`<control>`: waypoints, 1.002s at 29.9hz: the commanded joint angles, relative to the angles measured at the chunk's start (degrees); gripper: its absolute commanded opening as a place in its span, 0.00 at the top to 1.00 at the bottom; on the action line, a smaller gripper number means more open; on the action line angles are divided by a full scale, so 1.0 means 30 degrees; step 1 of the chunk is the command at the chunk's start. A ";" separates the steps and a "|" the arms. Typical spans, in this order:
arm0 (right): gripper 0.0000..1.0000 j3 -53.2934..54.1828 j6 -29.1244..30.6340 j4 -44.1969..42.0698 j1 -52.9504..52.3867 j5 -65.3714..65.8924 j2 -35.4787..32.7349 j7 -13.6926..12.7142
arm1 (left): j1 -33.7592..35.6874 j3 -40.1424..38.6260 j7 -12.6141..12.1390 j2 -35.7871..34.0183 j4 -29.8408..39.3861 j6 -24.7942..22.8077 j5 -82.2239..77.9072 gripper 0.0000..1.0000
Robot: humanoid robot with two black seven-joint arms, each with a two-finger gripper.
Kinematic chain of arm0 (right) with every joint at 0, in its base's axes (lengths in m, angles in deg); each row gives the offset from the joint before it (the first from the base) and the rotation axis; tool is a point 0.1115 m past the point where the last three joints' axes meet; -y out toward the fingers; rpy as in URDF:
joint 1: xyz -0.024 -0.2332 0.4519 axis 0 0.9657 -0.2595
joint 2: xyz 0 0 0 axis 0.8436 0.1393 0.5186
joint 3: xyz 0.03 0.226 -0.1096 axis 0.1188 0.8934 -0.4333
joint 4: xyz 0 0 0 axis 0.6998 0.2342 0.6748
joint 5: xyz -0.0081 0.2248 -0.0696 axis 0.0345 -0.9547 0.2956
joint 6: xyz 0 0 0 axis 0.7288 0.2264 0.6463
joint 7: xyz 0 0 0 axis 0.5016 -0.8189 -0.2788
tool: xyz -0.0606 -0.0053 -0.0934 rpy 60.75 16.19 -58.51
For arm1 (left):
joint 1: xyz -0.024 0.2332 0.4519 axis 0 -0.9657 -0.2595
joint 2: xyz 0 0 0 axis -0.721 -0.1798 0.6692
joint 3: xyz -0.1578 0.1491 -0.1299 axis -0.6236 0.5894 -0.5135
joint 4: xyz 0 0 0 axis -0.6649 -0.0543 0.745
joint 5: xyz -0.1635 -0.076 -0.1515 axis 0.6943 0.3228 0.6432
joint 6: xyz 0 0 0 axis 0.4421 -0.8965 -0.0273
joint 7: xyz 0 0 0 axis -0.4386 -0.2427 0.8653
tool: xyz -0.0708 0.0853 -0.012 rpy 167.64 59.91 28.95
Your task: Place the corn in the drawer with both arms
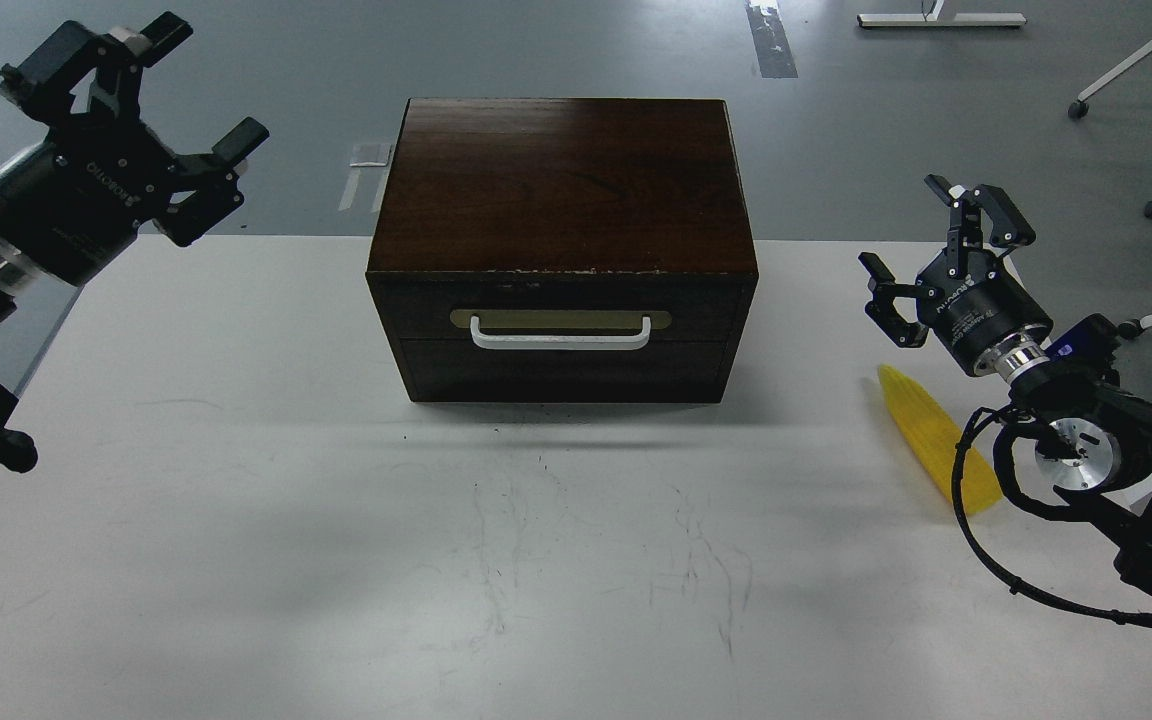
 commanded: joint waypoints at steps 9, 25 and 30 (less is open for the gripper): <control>0.00 -0.1251 0.2217 -0.0237 -0.0033 0.0035 -0.0198 0.0001 | 0.6900 0.2293 -0.0005 0.2971 0.3032 0.0013 -1.7042 0.02; 0.00 -0.1310 0.2159 -0.0910 0.0201 0.0035 -0.0170 0.0001 | 1.3846 1.2430 -0.0005 0.7453 0.0045 0.0013 -2.9642 0.02; 0.00 -0.1281 0.2129 -0.1087 0.0114 0.0064 -0.0111 0.0001 | 1.4024 1.3342 -0.0005 0.8042 -0.0132 0.0013 -3.1177 0.02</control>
